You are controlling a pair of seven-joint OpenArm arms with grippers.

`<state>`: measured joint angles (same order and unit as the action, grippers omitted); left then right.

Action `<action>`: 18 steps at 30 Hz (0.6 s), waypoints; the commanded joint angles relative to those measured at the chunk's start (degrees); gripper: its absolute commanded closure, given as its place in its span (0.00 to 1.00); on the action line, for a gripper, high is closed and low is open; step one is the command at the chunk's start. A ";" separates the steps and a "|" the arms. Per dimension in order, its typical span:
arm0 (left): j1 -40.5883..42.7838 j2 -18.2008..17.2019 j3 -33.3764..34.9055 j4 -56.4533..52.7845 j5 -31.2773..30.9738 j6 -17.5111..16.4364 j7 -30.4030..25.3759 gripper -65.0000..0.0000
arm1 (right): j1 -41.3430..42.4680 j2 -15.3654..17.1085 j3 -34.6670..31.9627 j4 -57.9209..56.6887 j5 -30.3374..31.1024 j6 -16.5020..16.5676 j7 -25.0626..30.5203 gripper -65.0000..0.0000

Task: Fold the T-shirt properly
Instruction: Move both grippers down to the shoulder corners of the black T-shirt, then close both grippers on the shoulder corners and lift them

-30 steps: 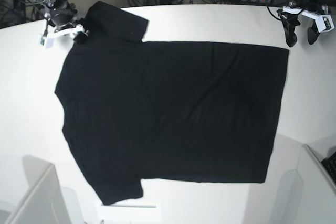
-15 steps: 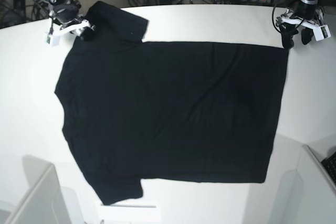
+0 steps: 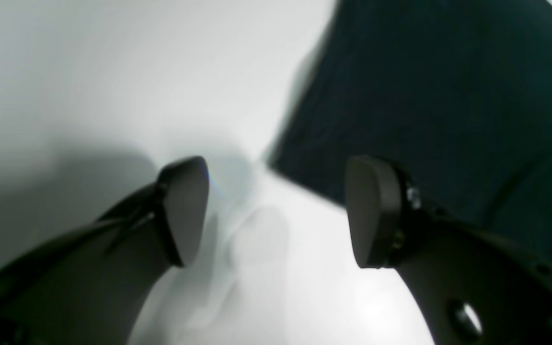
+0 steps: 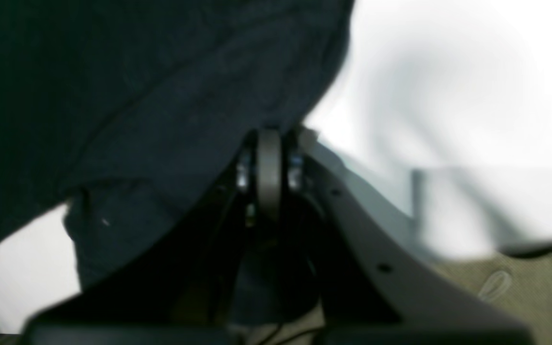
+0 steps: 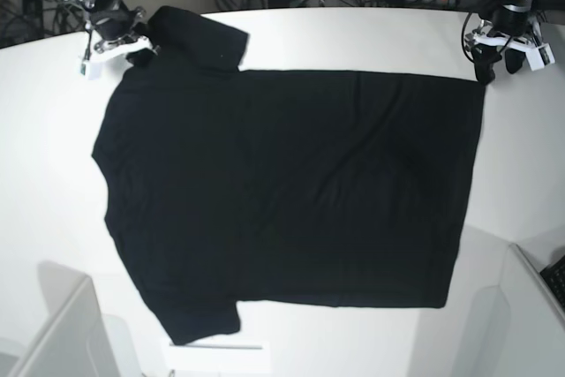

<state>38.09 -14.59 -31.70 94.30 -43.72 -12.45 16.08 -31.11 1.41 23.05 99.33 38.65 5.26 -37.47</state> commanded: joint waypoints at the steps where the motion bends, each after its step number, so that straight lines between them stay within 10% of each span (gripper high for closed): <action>1: 0.02 -0.58 -0.43 0.42 -0.63 -0.70 -1.35 0.33 | -0.40 0.22 0.29 -0.65 -0.98 -0.38 -1.78 1.00; 13: -6.83 0.39 0.27 -4.94 -0.71 -0.70 -1.17 0.33 | -0.23 0.22 0.12 -1.70 -0.98 -0.38 -1.78 1.00; 18: -11.93 0.57 1.07 -8.02 -0.71 -0.70 7.35 0.33 | -0.40 0.22 0.20 -1.70 -0.98 -0.38 -1.78 1.00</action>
<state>25.63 -13.39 -30.52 85.93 -44.16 -12.86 23.20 -30.52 1.41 23.16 97.86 39.90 6.09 -36.40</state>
